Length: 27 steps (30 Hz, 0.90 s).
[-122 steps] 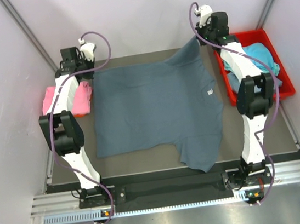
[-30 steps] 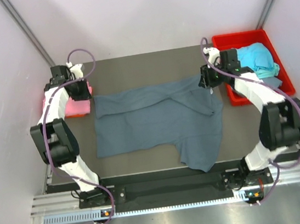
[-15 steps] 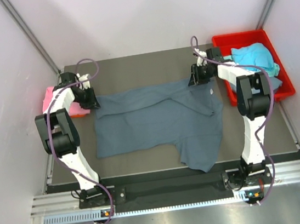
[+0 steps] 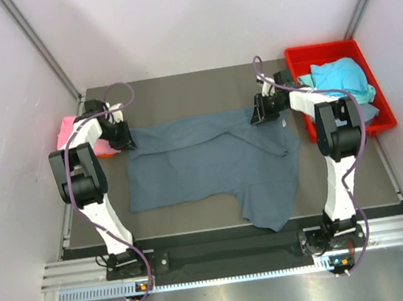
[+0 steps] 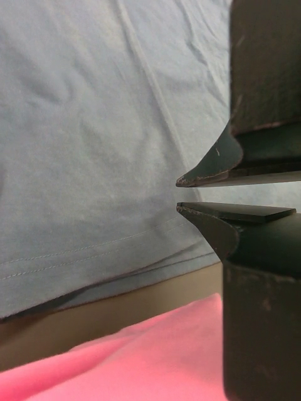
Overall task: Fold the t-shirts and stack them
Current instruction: Fold the tshirt
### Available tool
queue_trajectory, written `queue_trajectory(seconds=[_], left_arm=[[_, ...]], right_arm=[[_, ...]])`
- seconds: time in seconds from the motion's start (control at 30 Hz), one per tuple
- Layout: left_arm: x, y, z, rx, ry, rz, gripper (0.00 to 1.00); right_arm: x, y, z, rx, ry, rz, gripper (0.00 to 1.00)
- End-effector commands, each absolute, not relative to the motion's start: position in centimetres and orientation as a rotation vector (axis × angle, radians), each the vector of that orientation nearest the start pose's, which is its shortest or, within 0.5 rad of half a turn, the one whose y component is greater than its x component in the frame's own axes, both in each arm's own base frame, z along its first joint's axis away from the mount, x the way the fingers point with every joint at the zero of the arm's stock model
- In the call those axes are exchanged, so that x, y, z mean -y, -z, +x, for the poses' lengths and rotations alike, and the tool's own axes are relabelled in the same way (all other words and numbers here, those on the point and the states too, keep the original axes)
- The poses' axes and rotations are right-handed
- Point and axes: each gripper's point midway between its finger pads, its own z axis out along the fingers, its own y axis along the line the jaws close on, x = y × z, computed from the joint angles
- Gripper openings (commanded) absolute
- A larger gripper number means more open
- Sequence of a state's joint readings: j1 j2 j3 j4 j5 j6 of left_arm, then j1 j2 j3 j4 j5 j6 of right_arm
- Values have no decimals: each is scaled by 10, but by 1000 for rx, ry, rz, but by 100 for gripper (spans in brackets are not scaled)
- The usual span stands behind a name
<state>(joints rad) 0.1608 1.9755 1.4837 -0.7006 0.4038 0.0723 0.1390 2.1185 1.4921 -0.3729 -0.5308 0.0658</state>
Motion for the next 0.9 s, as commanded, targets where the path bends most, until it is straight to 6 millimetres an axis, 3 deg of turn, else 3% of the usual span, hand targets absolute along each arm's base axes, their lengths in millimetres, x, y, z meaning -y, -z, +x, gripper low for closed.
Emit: queue_trajectory(seconds=[0.0, 0.1, 0.13, 0.17, 0.27, 0.43, 0.6, 0.8, 0.87], left_arm=[[2, -70, 439, -2640, 505, -16, 21], [2, -70, 441, -2640, 511, -13, 21], [2, -70, 441, -2639, 513, -13, 21], [2, -70, 440, -2640, 513, -11, 20], [3, -70, 438, -2644, 515, -8, 21], [4, -70, 435, -2643, 519, -7, 20], [7, -70, 433, -2631, 536, -17, 20], [8, -71, 436, -2614, 548, -18, 20], [7, -72, 438, -2604, 544, -11, 20]], right_arm=[[-162, -57, 449, -2487, -771, -318, 36], [-163, -55, 449, -2488, -768, -322, 34], [-164, -56, 450, -2483, -766, -328, 31], [-165, -57, 451, -2478, -764, -339, 20], [-171, -60, 454, -2464, -766, -359, 8], [-180, -71, 451, -2445, -764, -390, 6], [-181, -99, 448, -2407, -766, -391, 4], [-185, -115, 421, -2411, -805, -361, 4], [-190, -107, 403, -2447, -831, -355, 4]])
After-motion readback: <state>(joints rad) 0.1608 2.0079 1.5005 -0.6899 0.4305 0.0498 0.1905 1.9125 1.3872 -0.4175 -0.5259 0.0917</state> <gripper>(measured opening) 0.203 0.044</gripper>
